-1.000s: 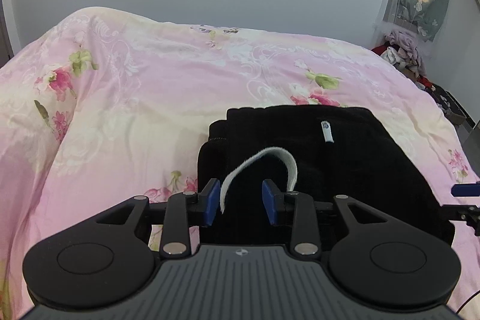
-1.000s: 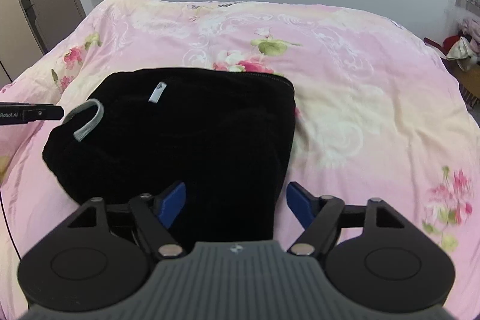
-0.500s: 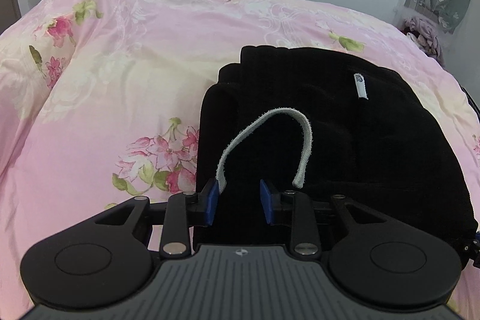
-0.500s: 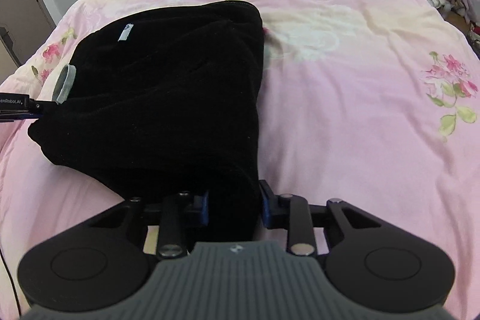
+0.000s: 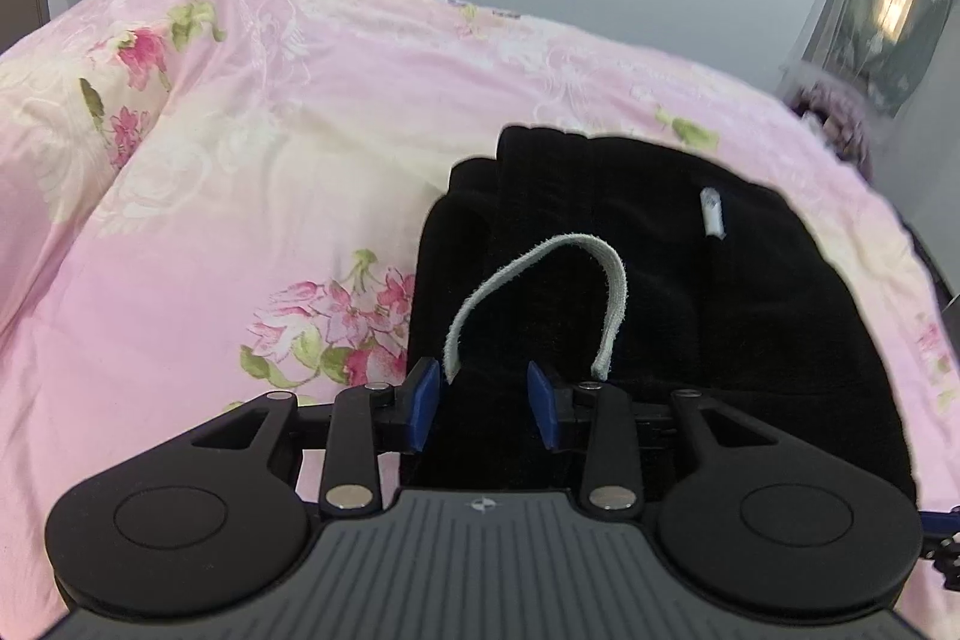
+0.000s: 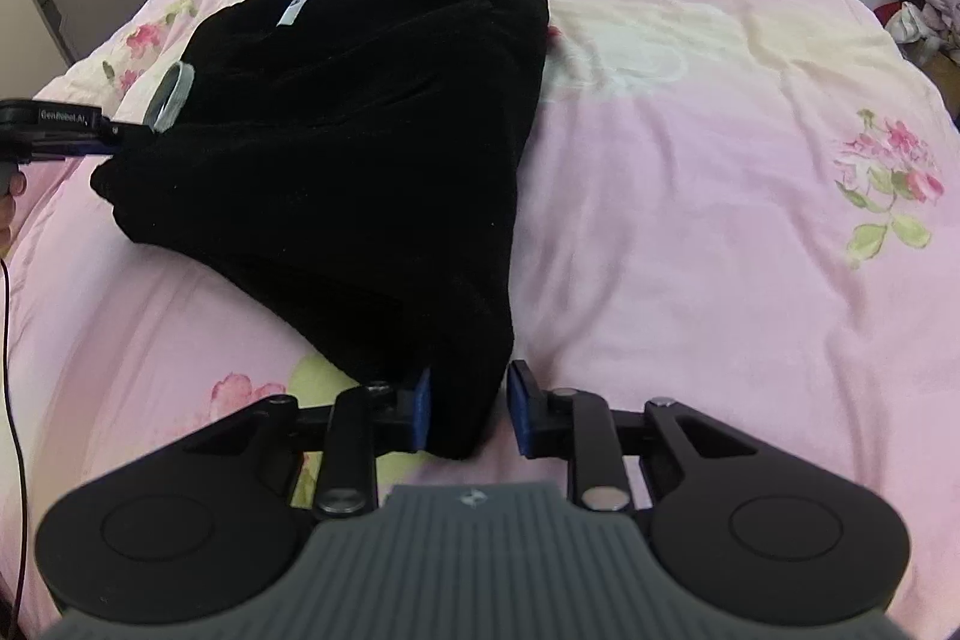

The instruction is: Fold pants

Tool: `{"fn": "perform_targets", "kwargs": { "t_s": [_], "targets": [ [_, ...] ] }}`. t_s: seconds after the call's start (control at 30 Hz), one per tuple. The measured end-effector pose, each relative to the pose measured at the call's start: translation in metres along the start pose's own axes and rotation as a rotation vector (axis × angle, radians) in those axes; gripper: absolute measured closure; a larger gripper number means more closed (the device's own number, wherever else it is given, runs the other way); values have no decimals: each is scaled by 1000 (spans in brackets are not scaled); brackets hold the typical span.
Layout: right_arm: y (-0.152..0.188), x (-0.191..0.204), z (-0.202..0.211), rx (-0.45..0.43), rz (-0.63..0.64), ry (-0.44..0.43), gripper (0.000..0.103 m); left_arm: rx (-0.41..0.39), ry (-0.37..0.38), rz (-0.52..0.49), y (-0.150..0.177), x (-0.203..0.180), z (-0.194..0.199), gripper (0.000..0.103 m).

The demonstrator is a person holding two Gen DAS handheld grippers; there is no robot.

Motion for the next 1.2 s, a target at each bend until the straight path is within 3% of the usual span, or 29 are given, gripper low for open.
{"fn": "perform_targets", "kwargs": {
  "t_s": [0.07, 0.13, 0.23, 0.33, 0.5, 0.63, 0.8, 0.97, 1.07, 1.2],
  "targets": [
    [-7, 0, 13, 9, 24, 0, 68, -18, 3, 40, -8, 10, 11, 50],
    [-18, -1, 26, -4, 36, -15, 54, -43, 32, 117, -18, 22, 17, 31],
    [-47, -10, 28, -41, -33, -55, 39, -49, 70, 252, -27, 35, 9, 23],
    [-74, -25, 11, -55, -188, -128, 28, -10, 90, 349, -19, 42, -13, 21],
    [-96, -53, -45, -15, -476, -186, 28, 23, 164, 478, 4, 43, -40, 14],
    [-101, -60, -80, 29, -586, -229, 28, 76, 160, 485, 13, 42, -60, 9],
    [-106, -61, -112, 60, -612, -238, 30, 109, 236, 549, 13, 46, -81, 3],
    [-101, -55, -132, 75, -655, -279, 30, 124, 246, 515, 13, 37, -94, 3],
    [-103, -49, -135, 72, -624, -270, 33, 132, 259, 529, 14, 38, -95, 8],
    [-106, -41, -122, 36, -558, -251, 46, 101, 238, 484, 11, 32, -84, 24]
  ]
}}
Point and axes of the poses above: each gripper's, at about its wrist camera, not at the fingertips, and z roughly against the way its jaws point, x to its left, y to its underside, the point moved 5 cm from there along -z, roughly the way its jaws point, and after that the axes turned 8 degrees about -x, right-handed, at the moved point
